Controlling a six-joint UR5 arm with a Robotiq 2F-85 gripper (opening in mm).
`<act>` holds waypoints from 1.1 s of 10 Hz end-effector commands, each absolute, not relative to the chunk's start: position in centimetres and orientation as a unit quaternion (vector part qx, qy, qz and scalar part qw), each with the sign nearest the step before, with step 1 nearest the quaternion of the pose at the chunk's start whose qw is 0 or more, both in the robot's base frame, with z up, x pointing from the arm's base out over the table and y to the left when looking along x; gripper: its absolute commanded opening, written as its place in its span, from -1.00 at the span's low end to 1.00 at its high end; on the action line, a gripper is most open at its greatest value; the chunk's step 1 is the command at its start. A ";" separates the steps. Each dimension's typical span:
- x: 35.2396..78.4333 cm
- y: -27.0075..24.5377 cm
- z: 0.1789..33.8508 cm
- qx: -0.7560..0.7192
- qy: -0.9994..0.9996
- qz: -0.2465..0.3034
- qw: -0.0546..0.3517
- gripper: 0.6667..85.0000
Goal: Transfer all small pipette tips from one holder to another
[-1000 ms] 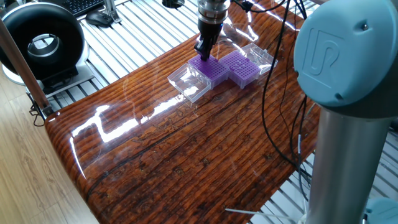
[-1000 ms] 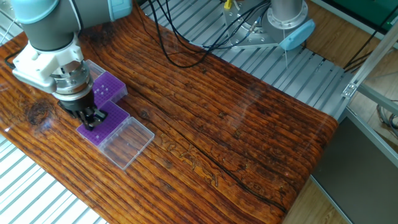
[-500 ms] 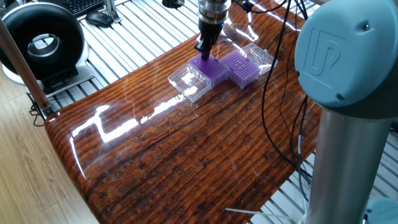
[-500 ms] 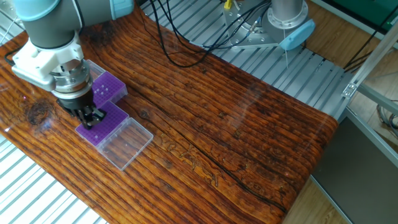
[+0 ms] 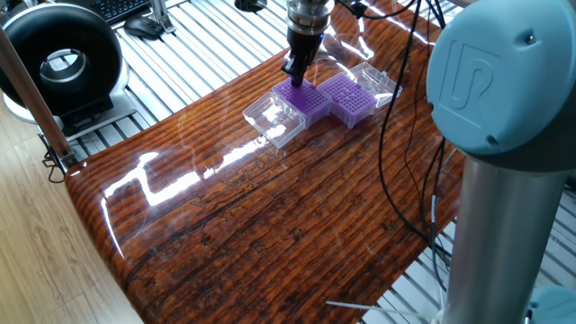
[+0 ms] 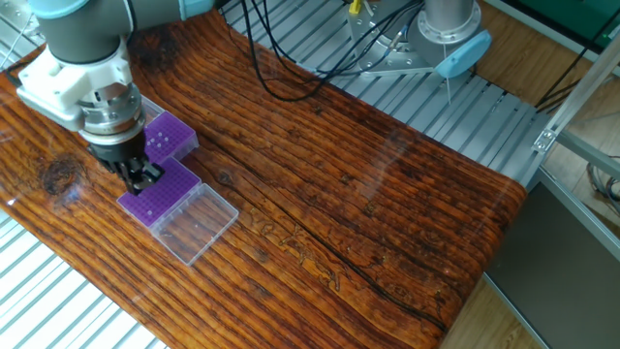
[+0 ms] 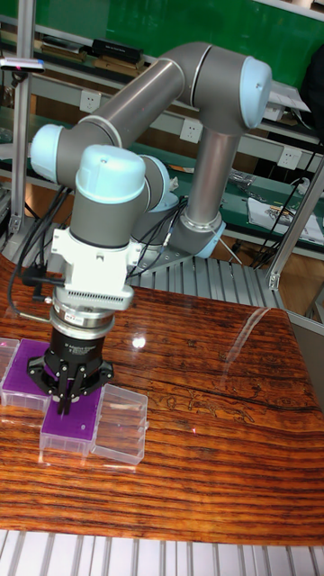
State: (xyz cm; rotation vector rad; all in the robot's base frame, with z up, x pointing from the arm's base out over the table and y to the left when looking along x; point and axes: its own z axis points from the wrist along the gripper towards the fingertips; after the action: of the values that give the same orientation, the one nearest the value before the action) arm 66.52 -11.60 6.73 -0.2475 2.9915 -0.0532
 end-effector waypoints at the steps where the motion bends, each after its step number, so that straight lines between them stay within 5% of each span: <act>1: 66.4 -11.8 7.7 -0.066 0.995 -0.021 0.079 -0.99; 11: 64.0 -15.3 9.3 -0.061 0.994 -0.053 0.077 -0.99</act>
State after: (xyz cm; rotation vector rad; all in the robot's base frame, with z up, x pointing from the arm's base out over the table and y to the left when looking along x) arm 64.97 -14.23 8.86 -0.1913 2.9727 -0.1469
